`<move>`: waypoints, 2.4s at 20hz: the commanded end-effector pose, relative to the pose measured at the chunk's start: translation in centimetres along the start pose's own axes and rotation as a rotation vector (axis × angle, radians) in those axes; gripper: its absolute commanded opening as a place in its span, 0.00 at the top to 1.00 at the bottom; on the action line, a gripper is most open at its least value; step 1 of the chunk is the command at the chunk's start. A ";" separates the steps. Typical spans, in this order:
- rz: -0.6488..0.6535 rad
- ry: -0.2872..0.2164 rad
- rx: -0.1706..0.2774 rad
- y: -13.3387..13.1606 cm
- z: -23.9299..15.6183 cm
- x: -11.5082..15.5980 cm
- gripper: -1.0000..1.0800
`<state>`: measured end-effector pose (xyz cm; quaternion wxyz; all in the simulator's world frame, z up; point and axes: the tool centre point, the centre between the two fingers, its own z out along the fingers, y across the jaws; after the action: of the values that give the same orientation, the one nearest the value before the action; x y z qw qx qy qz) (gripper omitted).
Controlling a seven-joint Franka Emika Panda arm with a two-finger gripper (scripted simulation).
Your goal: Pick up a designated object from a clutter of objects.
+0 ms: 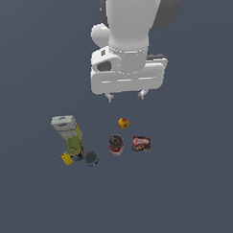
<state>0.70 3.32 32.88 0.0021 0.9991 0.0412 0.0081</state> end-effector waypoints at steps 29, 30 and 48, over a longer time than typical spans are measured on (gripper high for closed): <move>-0.666 -0.021 -0.029 -3.5 13.2 2.7 0.04; -0.698 -0.022 -0.029 -3.7 13.8 2.8 0.04; -1.230 -0.017 0.003 -7.8 24.1 2.1 0.04</move>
<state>2.65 10.92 9.42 0.0068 0.8031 0.5958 -0.0037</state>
